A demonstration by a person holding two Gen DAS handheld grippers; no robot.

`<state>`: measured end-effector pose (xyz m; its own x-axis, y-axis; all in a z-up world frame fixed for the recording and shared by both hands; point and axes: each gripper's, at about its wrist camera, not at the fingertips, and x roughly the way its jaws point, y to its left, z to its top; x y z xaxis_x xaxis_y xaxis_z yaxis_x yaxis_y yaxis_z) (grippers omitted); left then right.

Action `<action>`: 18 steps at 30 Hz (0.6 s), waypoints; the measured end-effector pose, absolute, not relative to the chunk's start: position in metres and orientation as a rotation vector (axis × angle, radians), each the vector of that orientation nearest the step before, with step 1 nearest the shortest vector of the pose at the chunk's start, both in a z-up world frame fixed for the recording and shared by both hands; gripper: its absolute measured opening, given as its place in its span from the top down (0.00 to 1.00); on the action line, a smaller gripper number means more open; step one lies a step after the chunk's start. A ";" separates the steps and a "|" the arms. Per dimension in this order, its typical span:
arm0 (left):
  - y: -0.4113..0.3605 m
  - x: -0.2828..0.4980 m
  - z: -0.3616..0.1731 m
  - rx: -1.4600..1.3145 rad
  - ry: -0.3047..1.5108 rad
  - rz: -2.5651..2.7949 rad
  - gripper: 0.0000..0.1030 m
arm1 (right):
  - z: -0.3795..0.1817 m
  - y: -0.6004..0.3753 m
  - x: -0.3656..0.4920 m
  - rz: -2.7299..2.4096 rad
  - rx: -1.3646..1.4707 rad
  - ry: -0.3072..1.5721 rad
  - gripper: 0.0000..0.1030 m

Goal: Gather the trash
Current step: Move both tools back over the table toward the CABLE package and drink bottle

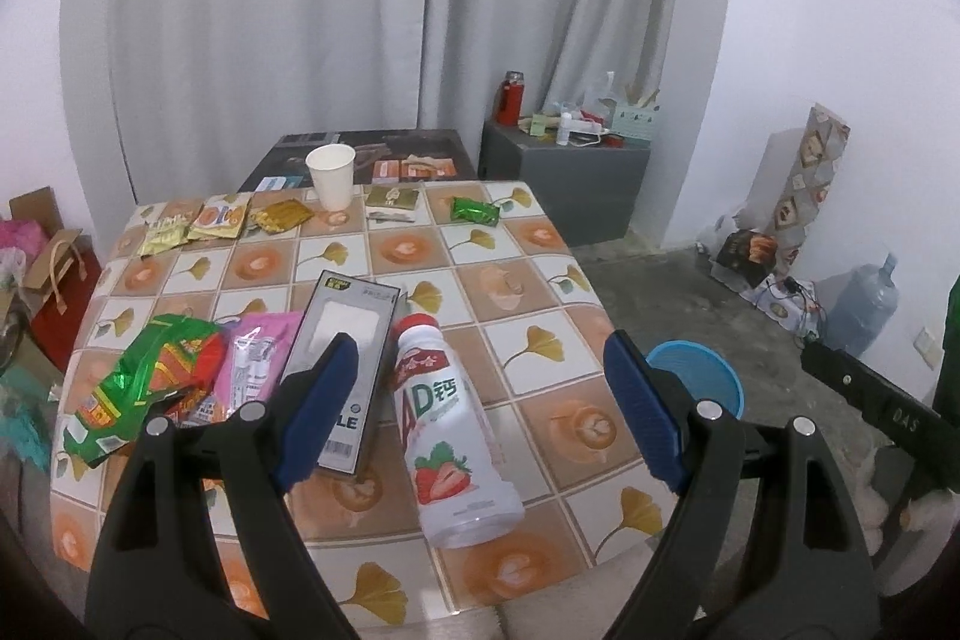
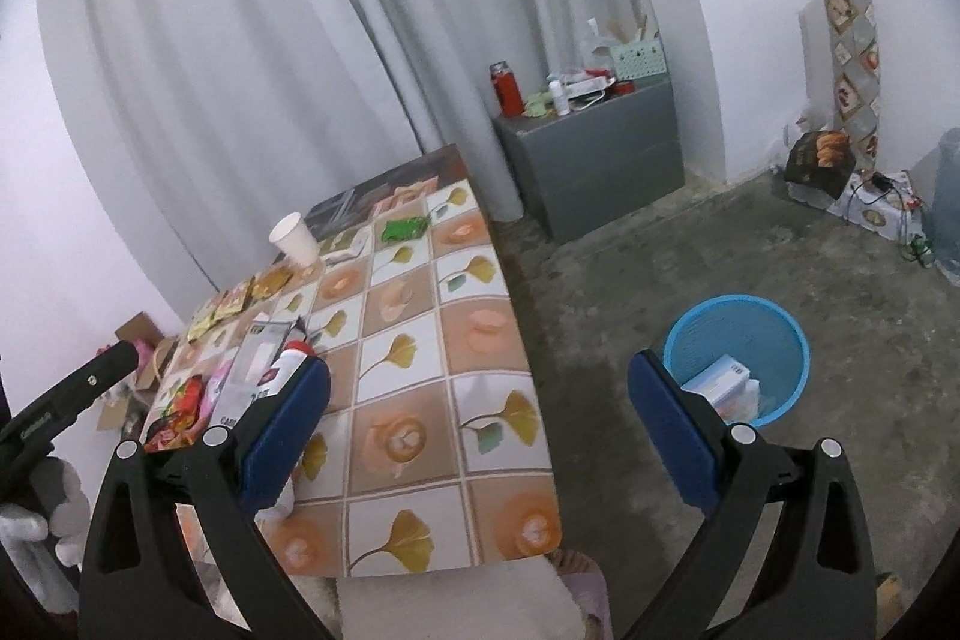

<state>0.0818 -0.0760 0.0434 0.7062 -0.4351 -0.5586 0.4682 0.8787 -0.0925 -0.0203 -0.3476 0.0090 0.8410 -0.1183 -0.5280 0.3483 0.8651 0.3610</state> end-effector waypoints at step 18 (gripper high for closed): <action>-0.079 0.083 0.039 0.061 0.624 -0.502 0.23 | 0.004 -0.353 -0.017 -0.248 0.502 0.533 0.06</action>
<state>0.0830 -0.0787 0.0392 0.6963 -0.4314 -0.5737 0.4674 0.8791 -0.0937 -0.0168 -0.3530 0.0036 0.8357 -0.0967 -0.5406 0.3512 0.8509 0.3907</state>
